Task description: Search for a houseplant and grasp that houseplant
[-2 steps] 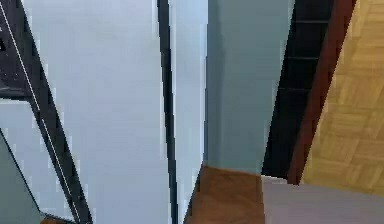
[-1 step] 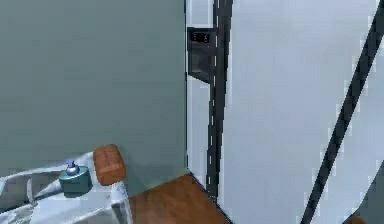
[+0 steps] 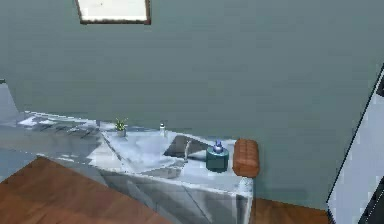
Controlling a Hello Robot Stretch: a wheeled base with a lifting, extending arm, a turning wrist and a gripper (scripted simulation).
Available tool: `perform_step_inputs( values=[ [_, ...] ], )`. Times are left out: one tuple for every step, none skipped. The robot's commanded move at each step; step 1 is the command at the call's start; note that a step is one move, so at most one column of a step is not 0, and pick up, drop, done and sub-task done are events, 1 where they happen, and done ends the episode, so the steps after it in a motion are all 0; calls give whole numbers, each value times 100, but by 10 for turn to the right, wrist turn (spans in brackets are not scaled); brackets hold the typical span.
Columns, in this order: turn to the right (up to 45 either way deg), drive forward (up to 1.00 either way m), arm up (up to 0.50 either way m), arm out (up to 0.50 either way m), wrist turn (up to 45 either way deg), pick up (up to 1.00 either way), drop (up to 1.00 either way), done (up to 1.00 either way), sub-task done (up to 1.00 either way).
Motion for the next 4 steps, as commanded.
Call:
perform_step_inputs(
  values=[
    [-150,0,0,0,0,0,0,0,0],
    [0,25,0,0,0,0,0,0,0],
    [-450,0,0,0,0,0,0,0,0],
    [-450,0,0,0,0,0,0,0,0]
  ],
)
